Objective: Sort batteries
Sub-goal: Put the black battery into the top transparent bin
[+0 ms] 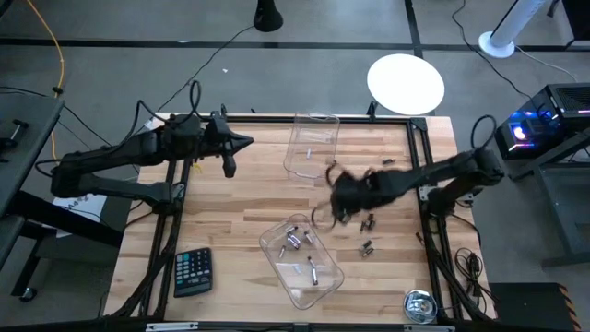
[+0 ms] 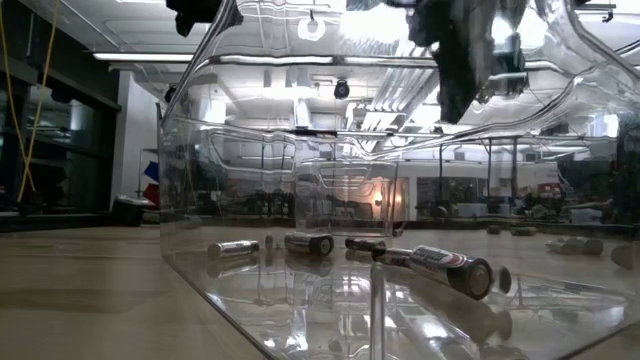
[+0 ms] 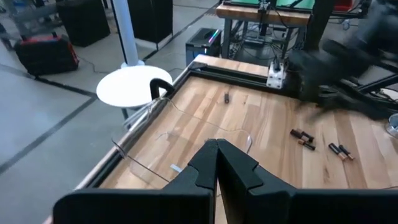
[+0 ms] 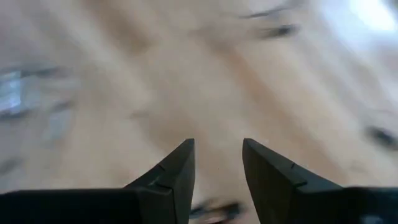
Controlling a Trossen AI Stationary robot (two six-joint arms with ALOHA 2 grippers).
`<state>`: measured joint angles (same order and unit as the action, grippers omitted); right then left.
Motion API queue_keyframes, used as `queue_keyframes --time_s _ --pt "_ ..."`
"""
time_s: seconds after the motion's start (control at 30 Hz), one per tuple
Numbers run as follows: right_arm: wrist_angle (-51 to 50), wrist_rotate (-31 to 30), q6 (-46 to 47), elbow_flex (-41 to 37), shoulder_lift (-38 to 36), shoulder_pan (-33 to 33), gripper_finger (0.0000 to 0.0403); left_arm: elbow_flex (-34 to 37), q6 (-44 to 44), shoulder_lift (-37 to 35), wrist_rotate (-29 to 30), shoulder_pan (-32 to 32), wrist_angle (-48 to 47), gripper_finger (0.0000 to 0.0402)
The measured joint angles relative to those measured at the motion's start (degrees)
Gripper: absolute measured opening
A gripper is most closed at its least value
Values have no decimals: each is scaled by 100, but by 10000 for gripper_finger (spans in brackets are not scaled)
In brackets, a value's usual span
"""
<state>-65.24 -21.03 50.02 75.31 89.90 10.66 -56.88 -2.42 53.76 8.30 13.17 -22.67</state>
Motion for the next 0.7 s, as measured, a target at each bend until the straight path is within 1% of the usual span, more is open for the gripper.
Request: queue_keyframes --time_s 0.03,0.1,0.17,0.27,0.33,0.4,0.47,0.57,0.63,0.7 --pt "-96 -41 -109 -35 -66 -261 126 0 -47 54 -1 0 1 0" --pt "60 53 -525 -207 -177 -814 126 0 -188 170 -16 0 0 0" --pt "470 251 -934 -431 -216 -1388 125 2 -317 295 -54 -7 -5 0" --pt "834 647 -1154 -790 -213 -2270 125 2 -506 436 -244 -24 -14 0" --pt "760 755 -1266 -1023 -193 -2827 125 4 -662 500 -411 -27 -25 0" --pt "509 640 -1243 -1233 -190 -3359 125 4 -793 543 -526 -64 -23 0" --pt "441 584 -849 -1447 -192 -3872 125 4 -850 558 -545 -107 -26 0" --pt "693 710 208 -1829 -192 -4601 125 4 -896 566 -545 -181 -12 0" --pt "941 753 764 -2064 -192 -4949 125 4 -956 574 -508 -205 -18 0" --pt "1115 754 1260 -2237 -192 -5160 125 4 -956 575 -498 -209 -19 0"
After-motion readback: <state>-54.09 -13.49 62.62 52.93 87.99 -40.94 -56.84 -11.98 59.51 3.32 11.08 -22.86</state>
